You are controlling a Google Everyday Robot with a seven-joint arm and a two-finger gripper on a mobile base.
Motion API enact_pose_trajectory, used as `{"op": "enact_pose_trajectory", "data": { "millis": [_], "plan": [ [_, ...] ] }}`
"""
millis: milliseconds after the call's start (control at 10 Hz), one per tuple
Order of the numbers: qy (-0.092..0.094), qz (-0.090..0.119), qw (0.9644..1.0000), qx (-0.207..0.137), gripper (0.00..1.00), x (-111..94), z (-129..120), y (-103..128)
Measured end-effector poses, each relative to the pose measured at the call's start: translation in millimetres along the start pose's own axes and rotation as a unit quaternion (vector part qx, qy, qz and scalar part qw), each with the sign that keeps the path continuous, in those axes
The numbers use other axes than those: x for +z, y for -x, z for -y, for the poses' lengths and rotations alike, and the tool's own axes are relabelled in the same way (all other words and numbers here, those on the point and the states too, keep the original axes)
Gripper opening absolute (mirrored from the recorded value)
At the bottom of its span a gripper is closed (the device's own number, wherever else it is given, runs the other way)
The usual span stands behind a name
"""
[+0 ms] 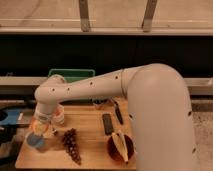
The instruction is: Place apple in plastic cup
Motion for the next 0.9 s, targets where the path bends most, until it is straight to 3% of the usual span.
{"op": "enact_pose_trajectory", "data": {
  "millis": [700, 900],
  "plan": [
    [0.028, 0.012, 0.9989, -0.035, 0.00, 26, -11, 26],
    [0.036, 0.015, 0.9985, -0.038, 0.10, 32, -15, 27]
  ]
}}
